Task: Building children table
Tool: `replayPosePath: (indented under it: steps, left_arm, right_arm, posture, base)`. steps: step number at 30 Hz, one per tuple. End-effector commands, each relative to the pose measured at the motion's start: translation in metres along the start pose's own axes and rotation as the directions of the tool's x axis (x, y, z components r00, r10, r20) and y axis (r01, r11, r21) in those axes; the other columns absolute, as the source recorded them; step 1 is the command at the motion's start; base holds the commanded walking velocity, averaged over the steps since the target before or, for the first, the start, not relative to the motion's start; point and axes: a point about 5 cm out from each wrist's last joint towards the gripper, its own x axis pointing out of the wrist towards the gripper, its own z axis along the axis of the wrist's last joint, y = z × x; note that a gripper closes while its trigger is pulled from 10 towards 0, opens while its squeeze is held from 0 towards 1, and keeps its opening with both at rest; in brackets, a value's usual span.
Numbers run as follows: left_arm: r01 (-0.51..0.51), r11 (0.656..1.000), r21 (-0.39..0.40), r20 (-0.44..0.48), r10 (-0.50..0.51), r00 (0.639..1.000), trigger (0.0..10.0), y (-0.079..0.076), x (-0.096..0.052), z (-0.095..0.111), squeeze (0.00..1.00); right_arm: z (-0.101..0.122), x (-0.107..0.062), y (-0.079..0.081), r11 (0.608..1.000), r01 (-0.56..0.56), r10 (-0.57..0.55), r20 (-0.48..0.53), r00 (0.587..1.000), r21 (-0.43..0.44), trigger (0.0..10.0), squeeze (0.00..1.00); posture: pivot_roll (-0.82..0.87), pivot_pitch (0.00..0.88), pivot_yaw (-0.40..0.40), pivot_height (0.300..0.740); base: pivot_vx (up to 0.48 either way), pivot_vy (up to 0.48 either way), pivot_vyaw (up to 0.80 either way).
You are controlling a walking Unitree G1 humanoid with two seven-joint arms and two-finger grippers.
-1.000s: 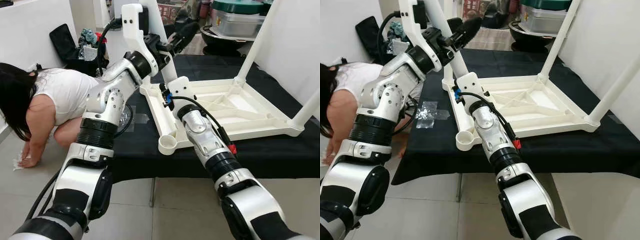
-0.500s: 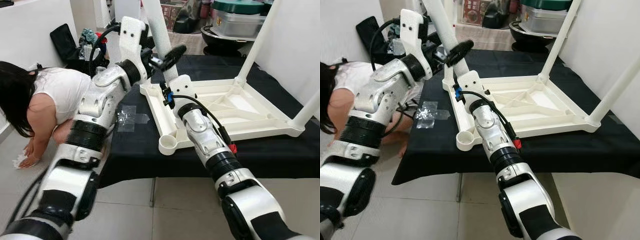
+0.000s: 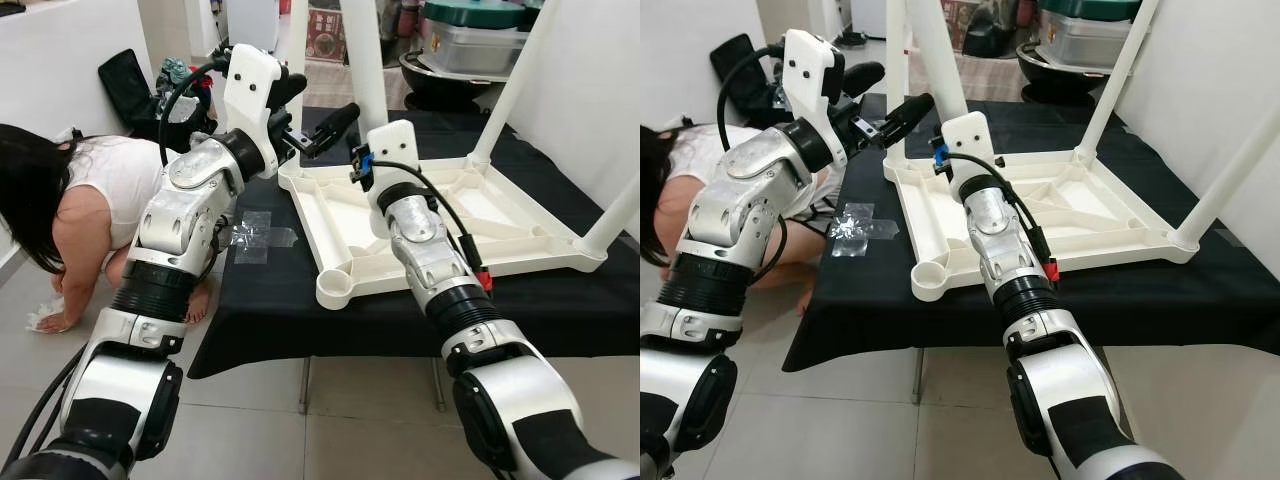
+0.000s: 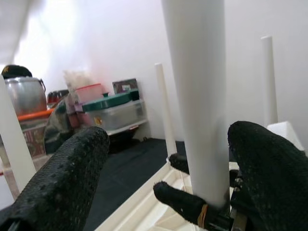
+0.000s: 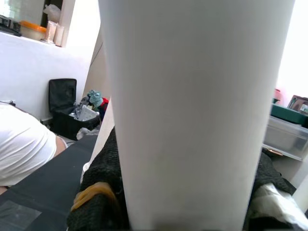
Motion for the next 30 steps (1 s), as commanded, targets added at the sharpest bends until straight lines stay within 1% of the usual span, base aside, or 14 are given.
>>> replayPosePath:
  steps: [1,4,5,7,11,12,13,14,16,17,19,21,25,30]
  left_arm:
    - [0.029,0.999,0.034,-0.011,-0.029,1.000,10.0,-0.009,-0.005,-0.002,0.00]
    - [0.023,0.998,0.052,-0.037,-0.021,0.999,10.0,-0.012,-0.012,-0.009,0.00]
    - [0.010,0.999,0.047,-0.076,-0.007,0.997,10.0,-0.017,-0.024,-0.023,0.00]
    - [0.010,0.999,0.047,-0.076,-0.007,0.997,10.0,-0.017,-0.024,-0.023,0.00]
    - [0.011,0.998,0.066,-0.157,-0.001,0.988,10.0,-0.028,-0.042,-0.041,0.00]
    - [0.011,0.998,0.066,-0.157,-0.001,0.988,10.0,-0.028,-0.042,-0.041,0.00]
    - [-0.007,0.997,0.074,-0.191,0.021,0.981,10.0,-0.031,-0.051,-0.049,0.00]
    - [-0.007,0.997,0.074,-0.191,0.021,0.981,10.0,-0.031,-0.051,-0.049,0.00]
    - [-0.053,0.994,0.090,-0.248,0.074,0.966,10.0,-0.031,-0.067,-0.063,0.00]
    - [-0.053,0.994,0.090,-0.248,0.074,0.966,10.0,-0.031,-0.067,-0.063,0.00]
    - [-0.076,0.992,0.102,-0.299,0.103,0.949,10.0,-0.030,-0.080,-0.077,0.00]
    - [-0.075,0.991,0.111,-0.326,0.107,0.939,10.0,-0.031,-0.086,-0.084,0.00]
    - [-0.073,0.990,0.117,-0.343,0.109,0.933,10.0,-0.032,-0.089,-0.088,0.00]
    - [-0.087,0.990,0.110,-0.368,0.122,0.922,10.0,-0.035,-0.094,-0.096,0.00]
  right_arm:
    - [0.011,0.007,-0.014,0.997,0.061,-0.062,0.031,0.998,0.043,0.0,0.00]
    - [0.018,0.011,-0.023,0.993,0.092,-0.095,0.036,0.995,0.075,0.0,0.00]
    - [0.026,0.015,-0.032,0.988,0.113,-0.117,0.043,0.992,0.102,0.0,0.00]
    - [0.026,0.015,-0.032,0.988,0.113,-0.117,0.043,0.992,0.102,0.0,0.00]
    - [0.035,0.018,-0.043,0.986,0.124,-0.133,0.068,0.989,0.113,0.0,0.00]
    - [0.035,0.018,-0.043,0.986,0.124,-0.133,0.068,0.989,0.113,0.0,0.00]
    - [0.037,0.017,-0.045,0.984,0.120,-0.129,0.065,0.990,0.132,0.0,0.00]
    - [0.037,0.017,-0.045,0.984,0.120,-0.129,0.065,0.990,0.132,0.0,0.00]
    - [0.038,0.016,-0.045,0.980,0.095,-0.105,0.047,0.993,0.173,0.0,0.00]
    - [0.038,0.016,-0.045,0.980,0.095,-0.105,0.047,0.993,0.173,0.0,0.00]
    - [0.036,0.013,-0.041,0.972,0.055,-0.062,0.025,0.998,0.229,0.0,0.00]
    - [0.036,0.010,-0.039,0.971,0.034,-0.041,0.026,0.999,0.239,0.0,0.00]
    - [0.036,0.008,-0.038,0.970,0.020,-0.028,0.029,0.999,0.242,0.0,0.00]
    - [0.038,0.001,-0.032,0.947,-0.040,0.038,0.014,0.999,0.320,0.0,0.00]
  posture:
    - [0.13,0.049,-0.112,0.740]
    - [0.13,0.052,-0.114,0.740]
    - [0.12,0.052,-0.115,0.740]
    - [0.12,0.052,-0.115,0.740]
    - [0.13,0.052,-0.120,0.740]
    - [0.13,0.052,-0.120,0.740]
    - [0.13,0.054,-0.124,0.740]
    - [0.13,0.054,-0.124,0.740]
    - [0.13,0.055,-0.122,0.740]
    - [0.13,0.055,-0.122,0.740]
    - [0.13,0.054,-0.123,0.740]
    - [0.12,0.055,-0.122,0.740]
    - [0.12,0.053,-0.122,0.740]
    - [0.12,0.045,-0.119,0.740]
  base:
    - [0.000,0.000,0.00]
    - [0.000,0.000,0.00]
    - [0.000,0.000,0.00]
    - [0.000,0.000,0.00]
    - [0.000,0.000,0.00]
    - [0.000,0.000,0.00]
    - [0.000,0.000,0.00]
    - [0.000,0.000,0.00]
    - [0.000,0.000,0.00]
    - [0.000,0.000,0.00]
    - [0.000,0.000,0.00]
    - [0.000,0.000,0.00]
    - [0.000,0.000,0.00]
    - [0.000,0.000,0.00]
